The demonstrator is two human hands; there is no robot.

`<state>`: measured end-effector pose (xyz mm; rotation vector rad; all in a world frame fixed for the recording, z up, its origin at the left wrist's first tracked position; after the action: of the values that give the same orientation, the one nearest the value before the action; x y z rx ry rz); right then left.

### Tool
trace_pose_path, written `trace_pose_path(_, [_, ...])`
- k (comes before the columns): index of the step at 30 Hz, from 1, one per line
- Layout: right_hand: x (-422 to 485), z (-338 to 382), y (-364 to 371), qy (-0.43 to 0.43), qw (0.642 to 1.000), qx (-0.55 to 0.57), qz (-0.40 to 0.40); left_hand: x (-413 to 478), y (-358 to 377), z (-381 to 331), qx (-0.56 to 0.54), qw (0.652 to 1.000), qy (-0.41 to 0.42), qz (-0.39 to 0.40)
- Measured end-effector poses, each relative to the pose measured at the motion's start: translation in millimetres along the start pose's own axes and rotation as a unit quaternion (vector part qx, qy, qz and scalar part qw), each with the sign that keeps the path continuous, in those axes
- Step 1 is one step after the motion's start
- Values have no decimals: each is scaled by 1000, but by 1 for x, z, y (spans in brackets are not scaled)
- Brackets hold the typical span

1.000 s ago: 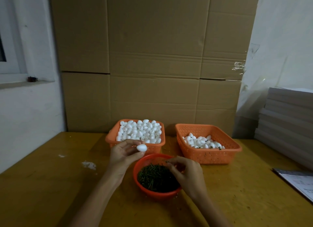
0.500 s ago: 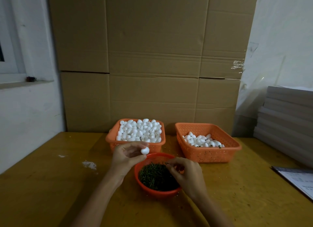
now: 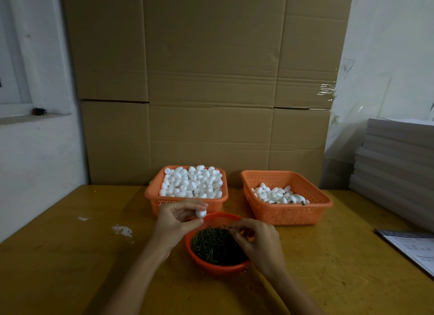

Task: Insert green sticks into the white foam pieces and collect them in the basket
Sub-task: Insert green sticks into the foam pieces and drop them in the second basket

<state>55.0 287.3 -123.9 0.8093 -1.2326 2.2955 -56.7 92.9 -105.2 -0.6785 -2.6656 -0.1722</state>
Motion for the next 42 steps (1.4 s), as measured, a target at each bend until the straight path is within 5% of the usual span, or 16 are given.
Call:
trace_pose_path(22, [0, 0, 2, 0, 1000, -11, 8, 2, 3, 11, 87, 995, -37, -18])
trace_pose_path(42, [1, 0, 3, -9, 1000, 21, 4, 0, 3, 14, 13, 998, -60, -24])
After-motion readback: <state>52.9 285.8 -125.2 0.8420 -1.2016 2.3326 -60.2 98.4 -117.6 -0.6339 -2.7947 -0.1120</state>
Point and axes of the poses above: each hand's wrist, its own x-axis towards the middle knuckle, its own y-axis out of the palm, z = x × y, the point moved 10 cm from there along x, towards the middle knuckle, and after that the axes turned 11 degrees about -y, right-handed, at the moved point
